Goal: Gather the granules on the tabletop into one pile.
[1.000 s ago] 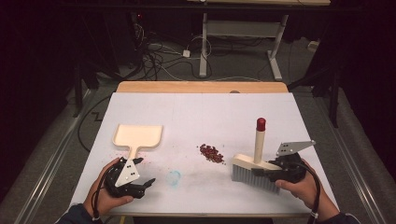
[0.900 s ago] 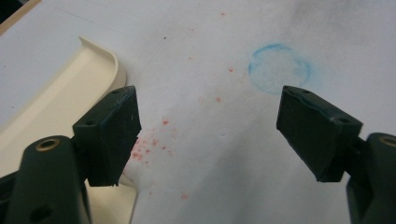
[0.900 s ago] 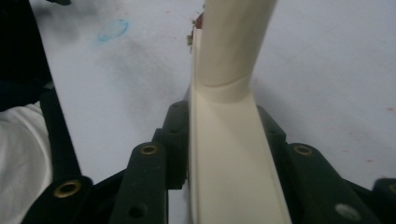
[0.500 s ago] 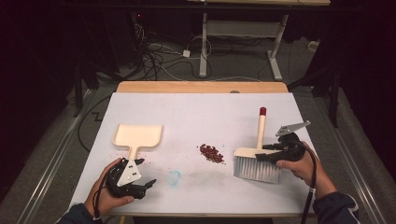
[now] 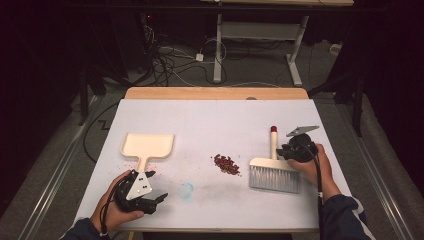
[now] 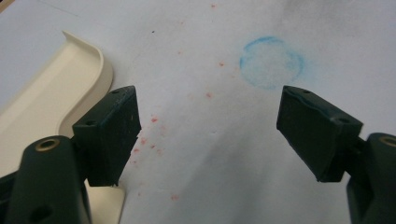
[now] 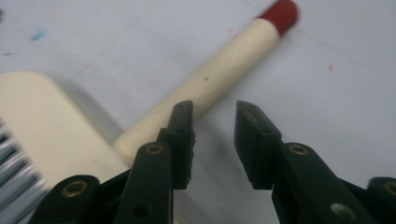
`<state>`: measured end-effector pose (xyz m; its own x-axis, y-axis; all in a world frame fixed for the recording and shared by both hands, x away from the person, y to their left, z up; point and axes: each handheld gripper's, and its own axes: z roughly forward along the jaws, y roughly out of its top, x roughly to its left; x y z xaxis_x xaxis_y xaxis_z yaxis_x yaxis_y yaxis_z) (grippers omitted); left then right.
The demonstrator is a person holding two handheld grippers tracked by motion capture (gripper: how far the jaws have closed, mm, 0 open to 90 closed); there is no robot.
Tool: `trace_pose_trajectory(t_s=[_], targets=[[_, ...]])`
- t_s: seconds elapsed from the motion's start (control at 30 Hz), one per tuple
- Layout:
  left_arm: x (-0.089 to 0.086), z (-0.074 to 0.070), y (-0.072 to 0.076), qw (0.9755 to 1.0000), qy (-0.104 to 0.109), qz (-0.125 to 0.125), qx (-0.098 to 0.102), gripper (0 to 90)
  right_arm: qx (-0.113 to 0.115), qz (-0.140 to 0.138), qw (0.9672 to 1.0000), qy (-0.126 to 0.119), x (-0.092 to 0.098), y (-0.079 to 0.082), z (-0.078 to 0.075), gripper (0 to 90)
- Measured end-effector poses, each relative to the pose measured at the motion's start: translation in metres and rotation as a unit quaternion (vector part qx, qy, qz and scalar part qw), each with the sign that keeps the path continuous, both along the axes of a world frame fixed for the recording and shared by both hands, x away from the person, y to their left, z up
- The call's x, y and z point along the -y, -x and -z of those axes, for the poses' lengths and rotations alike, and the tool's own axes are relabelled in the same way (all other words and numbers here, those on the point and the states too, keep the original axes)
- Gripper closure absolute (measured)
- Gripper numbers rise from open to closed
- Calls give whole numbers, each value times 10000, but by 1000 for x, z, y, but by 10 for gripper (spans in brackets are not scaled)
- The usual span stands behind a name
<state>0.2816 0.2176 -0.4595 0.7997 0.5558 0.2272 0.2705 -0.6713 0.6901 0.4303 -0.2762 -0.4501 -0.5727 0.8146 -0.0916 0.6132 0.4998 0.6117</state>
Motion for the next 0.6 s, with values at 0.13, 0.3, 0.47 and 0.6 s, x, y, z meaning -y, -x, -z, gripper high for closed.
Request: trace_pose_trajectory(t_s=[0.13, 0.3, 0.47, 0.6], targets=[[0, 0, 0, 10000, 17, -8, -7, 205, 38, 111, 9998, 143, -5, -5, 5, 664], [-1, 0, 0, 10000, 27, -14, 11, 205, 93, 174, 9997, 163, -6, -5, 5, 627], [-1, -1, 1, 10000, 37, -10, 36, 205, 203, 219, 9995, 45, -4, -4, 3, 598], [-1, -2, 1, 10000, 53, -37, 66, 205, 362, 136, 9992, -77, -6, -2, 1, 567]])
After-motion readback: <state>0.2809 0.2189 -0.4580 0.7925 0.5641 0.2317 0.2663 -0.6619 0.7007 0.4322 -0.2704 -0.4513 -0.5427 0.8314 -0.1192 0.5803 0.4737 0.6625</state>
